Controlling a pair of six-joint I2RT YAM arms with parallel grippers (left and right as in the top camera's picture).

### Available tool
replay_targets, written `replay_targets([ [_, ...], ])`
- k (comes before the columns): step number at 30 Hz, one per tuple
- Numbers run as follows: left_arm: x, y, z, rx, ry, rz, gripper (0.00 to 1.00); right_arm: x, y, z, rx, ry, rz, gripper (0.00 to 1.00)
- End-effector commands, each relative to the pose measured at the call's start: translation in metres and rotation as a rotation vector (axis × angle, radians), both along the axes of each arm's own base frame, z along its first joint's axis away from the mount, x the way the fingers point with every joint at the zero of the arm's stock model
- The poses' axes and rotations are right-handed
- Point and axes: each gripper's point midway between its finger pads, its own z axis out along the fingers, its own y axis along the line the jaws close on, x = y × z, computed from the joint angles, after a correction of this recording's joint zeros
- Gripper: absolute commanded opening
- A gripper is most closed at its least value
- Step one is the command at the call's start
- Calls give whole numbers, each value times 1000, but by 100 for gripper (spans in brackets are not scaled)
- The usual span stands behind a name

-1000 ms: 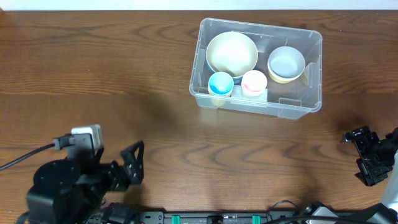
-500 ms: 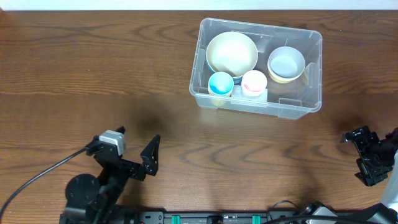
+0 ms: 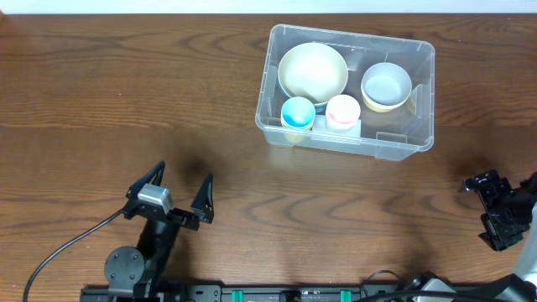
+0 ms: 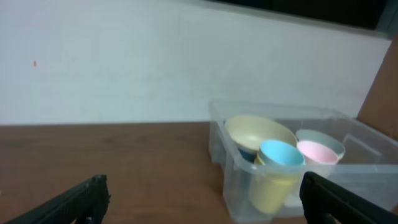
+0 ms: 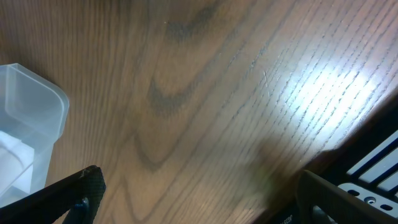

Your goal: Pack container

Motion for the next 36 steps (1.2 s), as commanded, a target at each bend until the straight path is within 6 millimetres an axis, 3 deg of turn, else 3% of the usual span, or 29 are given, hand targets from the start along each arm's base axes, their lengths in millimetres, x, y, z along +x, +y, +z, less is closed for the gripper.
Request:
replay_targets([
  [1,2,-2,-3,11,-36,-10,98,0,-1,3,-2,-11,-22,99],
  [14,12,3,-56,64,63,17,98,0,-1,3,-2,-11,-22,99],
  [17,11,3,-82,104,157,13,98,0,-1,3,-2,-11,-22,99],
  [36,10,2,-83,102,163,5,98,0,-1,3,-2,-11,-22,99],
])
